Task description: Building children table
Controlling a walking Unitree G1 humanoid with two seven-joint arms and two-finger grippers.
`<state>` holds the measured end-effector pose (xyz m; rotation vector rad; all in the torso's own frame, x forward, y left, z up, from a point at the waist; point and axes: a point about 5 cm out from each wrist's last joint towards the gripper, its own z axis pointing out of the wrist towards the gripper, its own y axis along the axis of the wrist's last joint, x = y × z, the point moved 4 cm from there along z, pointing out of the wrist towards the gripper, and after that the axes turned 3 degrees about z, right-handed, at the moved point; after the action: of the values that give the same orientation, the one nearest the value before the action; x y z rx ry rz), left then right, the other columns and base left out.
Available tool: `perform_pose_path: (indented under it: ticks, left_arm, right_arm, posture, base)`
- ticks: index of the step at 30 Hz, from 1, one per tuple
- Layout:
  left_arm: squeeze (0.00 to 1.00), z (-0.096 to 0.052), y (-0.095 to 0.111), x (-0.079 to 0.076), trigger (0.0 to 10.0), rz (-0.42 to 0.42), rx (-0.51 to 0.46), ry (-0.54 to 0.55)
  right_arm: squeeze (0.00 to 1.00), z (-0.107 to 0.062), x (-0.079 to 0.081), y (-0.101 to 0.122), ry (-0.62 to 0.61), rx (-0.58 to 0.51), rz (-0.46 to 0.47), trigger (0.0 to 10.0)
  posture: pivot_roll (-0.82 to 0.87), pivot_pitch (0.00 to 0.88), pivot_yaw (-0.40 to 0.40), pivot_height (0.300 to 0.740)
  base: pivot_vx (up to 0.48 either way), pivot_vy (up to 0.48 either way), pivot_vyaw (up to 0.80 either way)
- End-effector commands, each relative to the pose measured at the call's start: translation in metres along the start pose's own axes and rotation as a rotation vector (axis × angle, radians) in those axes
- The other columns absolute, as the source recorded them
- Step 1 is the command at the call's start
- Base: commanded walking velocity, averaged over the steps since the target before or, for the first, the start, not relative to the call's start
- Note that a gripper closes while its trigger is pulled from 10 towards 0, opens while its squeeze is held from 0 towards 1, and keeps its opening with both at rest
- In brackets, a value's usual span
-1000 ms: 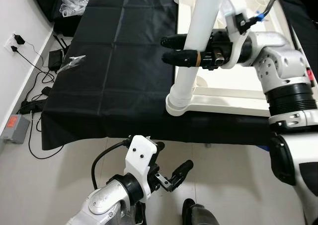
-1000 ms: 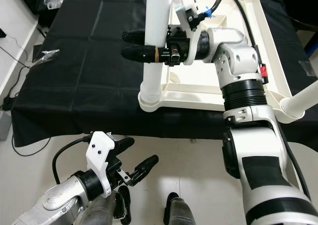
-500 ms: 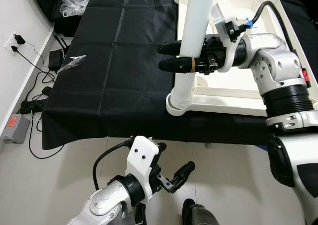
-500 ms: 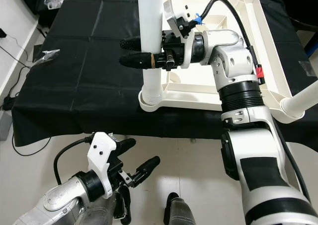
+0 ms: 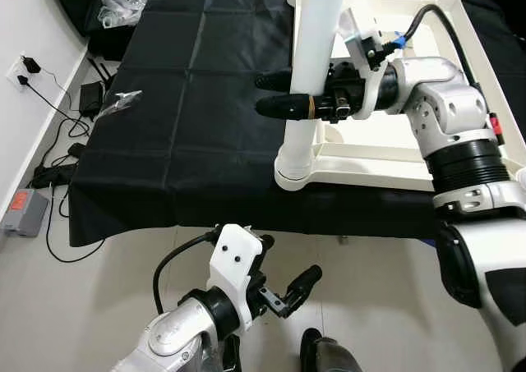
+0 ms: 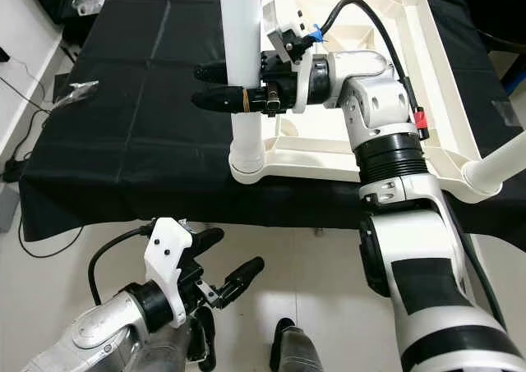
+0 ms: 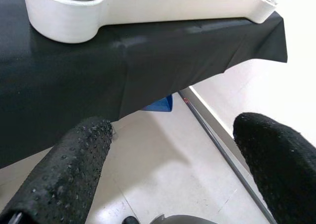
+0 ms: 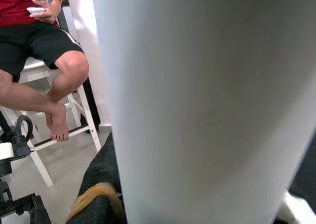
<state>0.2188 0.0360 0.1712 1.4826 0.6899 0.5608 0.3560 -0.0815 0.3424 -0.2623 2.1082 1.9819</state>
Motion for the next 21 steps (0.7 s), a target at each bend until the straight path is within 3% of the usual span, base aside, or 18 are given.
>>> perform_pose_path:
  ticks: [1, 21]
  left_arm:
    - [0.0, -0.003, -0.003, -0.003, 10.0, 0.001, 0.018, -0.006]
    - [0.0, 0.0, 0.002, 0.006, 10.0, 0.022, 0.001, 0.016]
  right_arm:
    - [0.0, 0.002, 0.001, -0.008, -0.011, 0.02, -0.006, 10.0]
    - [0.0, -0.007, 0.006, -0.023, -0.115, 0.003, 0.008, 10.0]
  posture:
    - [0.19, 0.336, -0.005, 0.74]
    - [0.18, 0.339, -0.004, 0.74]
  base:
    - [0.0, 0.0, 0.0]
    - [0.0, 0.0, 0.0]
